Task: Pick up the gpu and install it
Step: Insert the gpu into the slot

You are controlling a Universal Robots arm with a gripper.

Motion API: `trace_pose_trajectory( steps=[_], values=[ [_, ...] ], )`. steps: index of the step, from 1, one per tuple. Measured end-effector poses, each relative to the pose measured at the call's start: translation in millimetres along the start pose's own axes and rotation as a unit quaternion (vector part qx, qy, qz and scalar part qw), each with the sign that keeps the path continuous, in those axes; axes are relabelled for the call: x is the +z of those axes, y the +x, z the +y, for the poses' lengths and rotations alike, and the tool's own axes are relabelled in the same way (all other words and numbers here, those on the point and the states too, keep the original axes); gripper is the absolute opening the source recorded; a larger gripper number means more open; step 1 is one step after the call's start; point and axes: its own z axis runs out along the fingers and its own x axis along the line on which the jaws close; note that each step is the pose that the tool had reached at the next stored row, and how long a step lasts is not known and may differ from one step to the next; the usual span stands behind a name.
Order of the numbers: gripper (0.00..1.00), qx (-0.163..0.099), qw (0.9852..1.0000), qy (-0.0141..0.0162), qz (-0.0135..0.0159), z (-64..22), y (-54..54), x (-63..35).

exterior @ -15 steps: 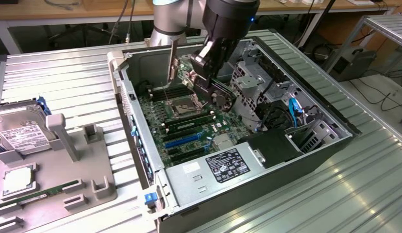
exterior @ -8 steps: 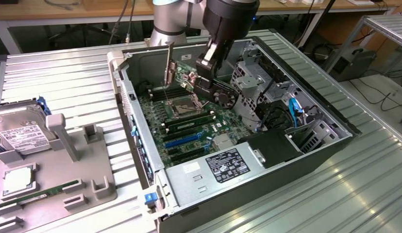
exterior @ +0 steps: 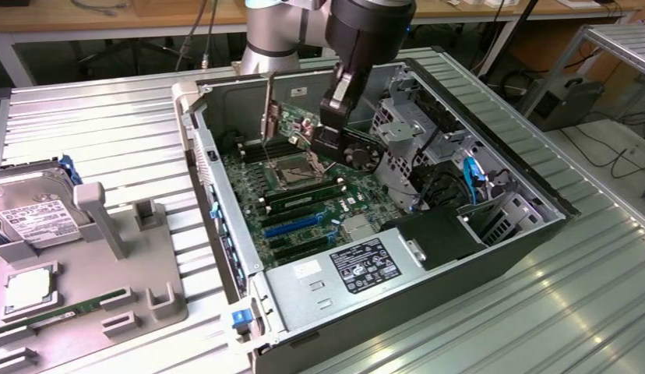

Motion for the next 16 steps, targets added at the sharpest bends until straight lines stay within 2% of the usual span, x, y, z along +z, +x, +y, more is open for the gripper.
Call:
trace_pose_trajectory(
  steps=[3, 5, 9, 14, 16],
  values=[
    [0.26, -0.03, 0.9995, 0.0, 0.0005, 0.0, 0.1, 1.1],
    [0.26, -0.051, 0.9987, -0.0001, 0.0009, -0.1, 0.1, 2.0],
    [0.26, -0.089, 0.996, -0.0008, 0.002, -0.2, 0.2, 3.8],
    [0.26, -0.135, 0.9908, -0.0027, 0.0042, -0.3, 0.3, 6.5],
    [0.26, -0.157, 0.9875, -0.0037, 0.0053, -0.4, 0.4, 7.7]
  ],
)
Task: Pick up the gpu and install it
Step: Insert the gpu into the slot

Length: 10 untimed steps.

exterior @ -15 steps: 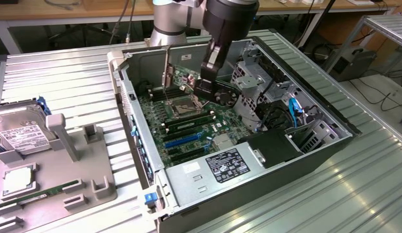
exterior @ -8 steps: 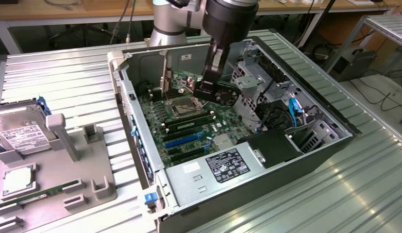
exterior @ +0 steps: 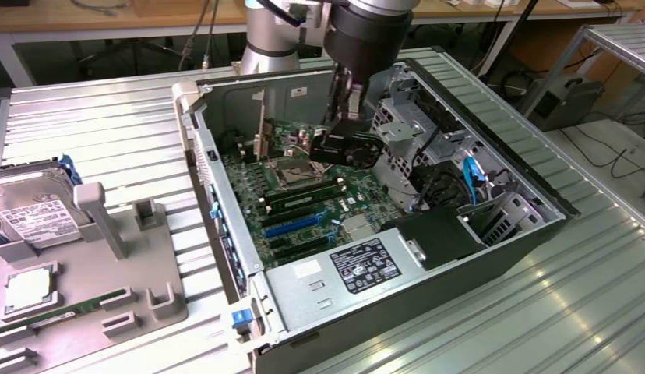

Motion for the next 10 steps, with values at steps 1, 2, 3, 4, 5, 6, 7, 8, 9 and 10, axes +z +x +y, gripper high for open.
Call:
trace_pose_trajectory(
  steps=[1, 2, 3, 4, 5, 6, 7, 8, 9, 10],
  values=[
    [0.26, -0.01, 0.9999, -0.0004, 0.0004, 0.0, 0.0, 0.7],
    [0.26, -0.025, 0.9997, -0.0009, 0.0011, -0.1, 0.1, 1.8],
    [0.26, -0.035, 0.9994, -0.0013, 0.0015, -0.1, 0.1, 2.6],
    [0.26, -0.044, 0.999, -0.0016, 0.002, -0.2, 0.2, 3.4],
    [0.26, -0.053, 0.9986, -0.002, 0.0025, -0.2, 0.2, 4.2],
    [0.26, -0.064, 0.9979, -0.0024, 0.0031, -0.2, 0.3, 5.3],
    [0.26, -0.074, 0.9973, -0.0028, 0.0036, -0.3, 0.3, 6.5],
    [0.26, -0.082, 0.9966, -0.0032, 0.004, -0.3, 0.3, 7.5],
    [0.26, -0.092, 0.9958, -0.0036, 0.0046, -0.4, 0.4, 8.6],
    [0.26, -0.101, 0.9949, -0.004, 0.0051, -0.5, 0.5, 9.8]
  ],
)
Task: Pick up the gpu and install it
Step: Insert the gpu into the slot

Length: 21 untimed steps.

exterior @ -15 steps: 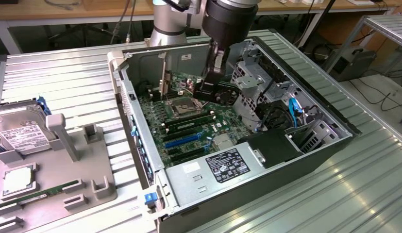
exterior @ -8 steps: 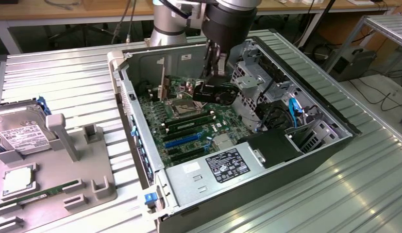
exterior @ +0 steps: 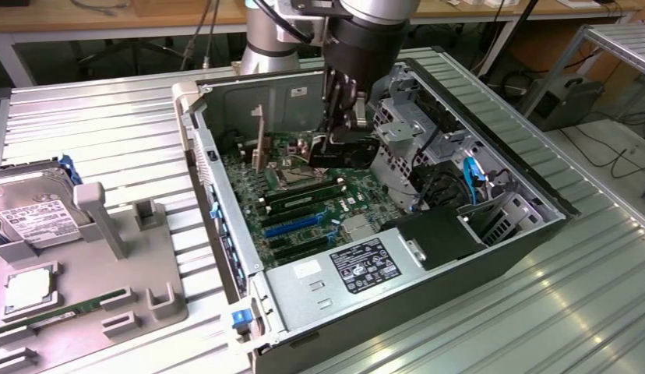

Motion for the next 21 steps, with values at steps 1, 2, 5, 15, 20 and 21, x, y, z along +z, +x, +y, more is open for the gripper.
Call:
trace_pose_trajectory(
  steps=[1, 2, 5, 15, 20, 21],
  values=[
    [0.26, -0.014, 0.9999, -0.0006, 0.0006, -0.1, 0.1, 2.3],
    [0.26, -0.023, 0.9997, -0.001, 0.001, -0.2, 0.2, 3.9],
    [0.26, -0.051, 0.9987, -0.0023, 0.0024, -0.4, 0.4, 8.9],
    [0.26, -0.083, 0.9966, -0.0027, 0.0036, 3.8, 3.9, 24.3],
    [0.26, -0.099, 0.995, -0.0031, 0.0043, 4.7, 5.9, 29.0],
    [0.26, -0.102, 0.9948, -0.0032, 0.0044, 5.0, 6.2, 30.0]
  ],
)
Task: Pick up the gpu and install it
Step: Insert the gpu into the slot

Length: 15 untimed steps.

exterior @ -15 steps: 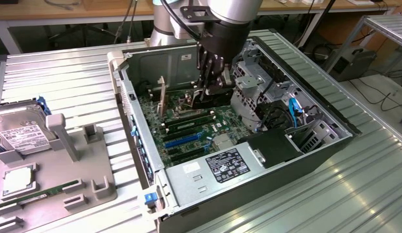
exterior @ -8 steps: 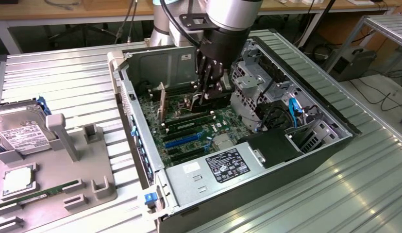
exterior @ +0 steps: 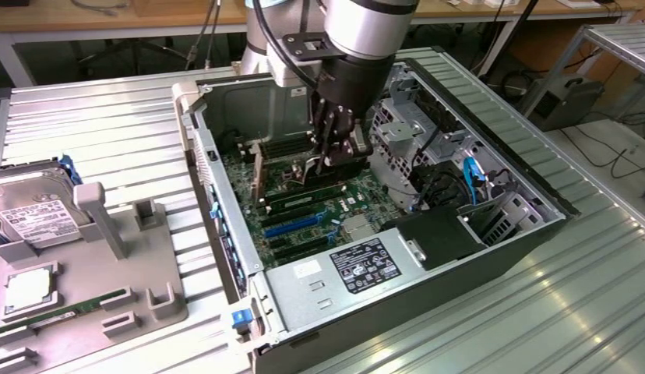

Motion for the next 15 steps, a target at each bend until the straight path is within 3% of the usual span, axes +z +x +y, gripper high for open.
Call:
trace_pose_trajectory(
  steps=[5, 15],
  values=[
    [0.26, -0.002, 1.0, 0.002, 0.0001, 9.3, 2.4, 5.7],
    [0.26, -0.003, 1.0, 0.007, 0.0, 17.1, 8.4, 17.4]
  ],
)
